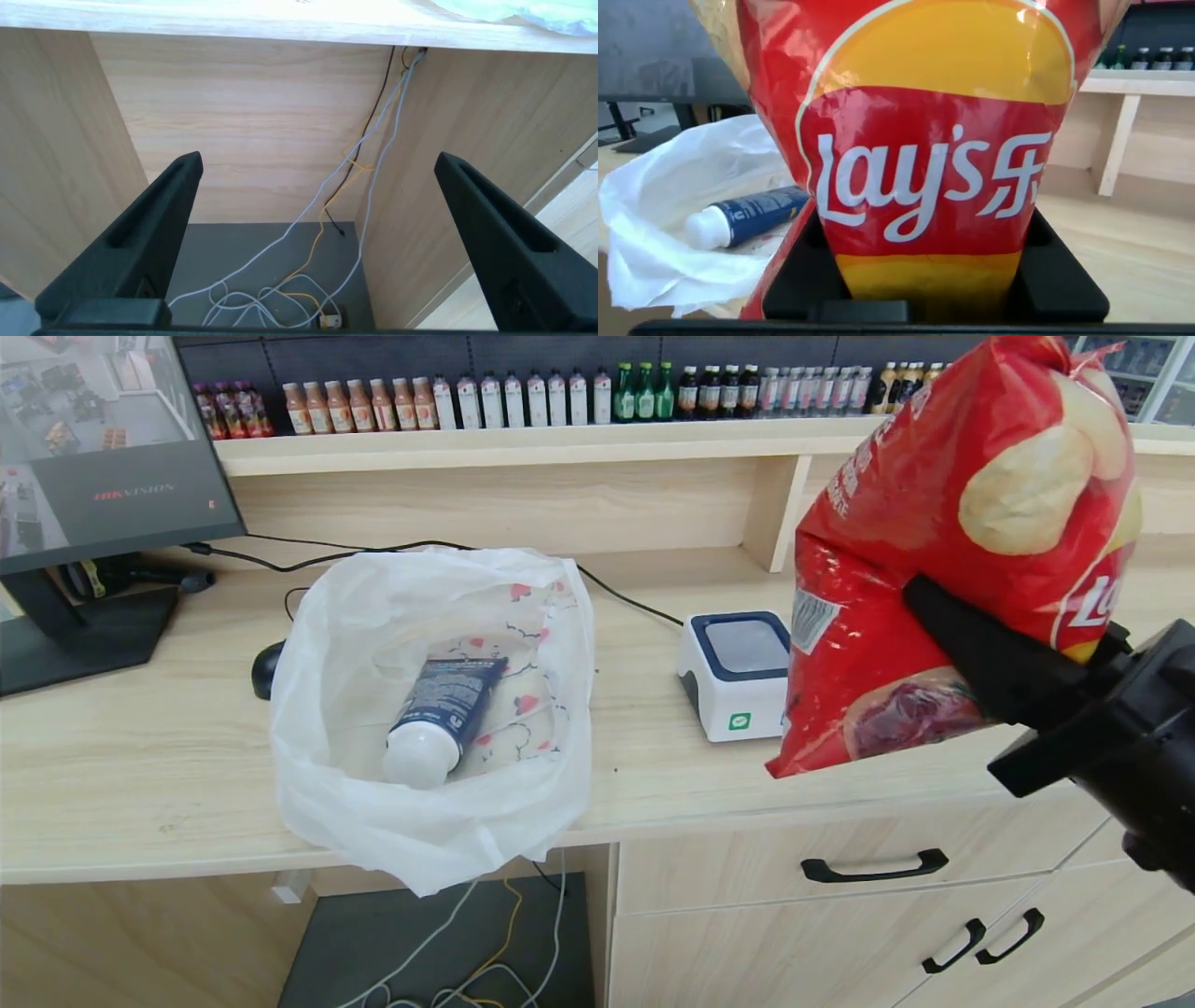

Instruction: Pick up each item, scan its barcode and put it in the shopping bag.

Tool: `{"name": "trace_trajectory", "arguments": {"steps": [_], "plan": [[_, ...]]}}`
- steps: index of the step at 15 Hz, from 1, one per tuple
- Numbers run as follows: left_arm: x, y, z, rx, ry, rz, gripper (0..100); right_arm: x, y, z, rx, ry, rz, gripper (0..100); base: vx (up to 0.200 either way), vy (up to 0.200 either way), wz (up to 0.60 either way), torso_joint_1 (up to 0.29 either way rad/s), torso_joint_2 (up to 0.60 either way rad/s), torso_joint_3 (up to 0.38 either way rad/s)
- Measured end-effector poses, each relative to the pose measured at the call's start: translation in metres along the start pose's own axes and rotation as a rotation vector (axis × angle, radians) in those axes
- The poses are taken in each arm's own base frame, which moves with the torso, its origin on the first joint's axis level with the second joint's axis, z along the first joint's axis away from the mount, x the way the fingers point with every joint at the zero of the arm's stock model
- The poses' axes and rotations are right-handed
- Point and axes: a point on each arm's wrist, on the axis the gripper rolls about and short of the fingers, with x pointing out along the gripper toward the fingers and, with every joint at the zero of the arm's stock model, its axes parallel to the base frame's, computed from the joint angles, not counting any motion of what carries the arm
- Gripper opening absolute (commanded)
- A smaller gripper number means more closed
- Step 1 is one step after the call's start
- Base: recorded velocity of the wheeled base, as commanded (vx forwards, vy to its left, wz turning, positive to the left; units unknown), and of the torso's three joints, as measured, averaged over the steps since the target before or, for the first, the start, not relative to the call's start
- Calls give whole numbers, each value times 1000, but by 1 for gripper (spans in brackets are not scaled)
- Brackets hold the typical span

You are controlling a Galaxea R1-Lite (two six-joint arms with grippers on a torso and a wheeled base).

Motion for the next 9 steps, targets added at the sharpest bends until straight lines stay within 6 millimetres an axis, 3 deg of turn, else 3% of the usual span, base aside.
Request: {"name": "trace_trajectory", "arguments": {"steps": [3,7,9], "plan": [[0,0,0,0,0,0,100,16,-9,-10,-42,-7,-47,0,0,0,0,0,0,0],[0,0,0,0,0,-1,100,31,-13,-16,-34,-3,-66,0,-200,0,0,4,-1,6],[0,0,0,1,0,0,100,34,-17,-19,-36,1,-85,0,0,0,0,0,0,0]]}}
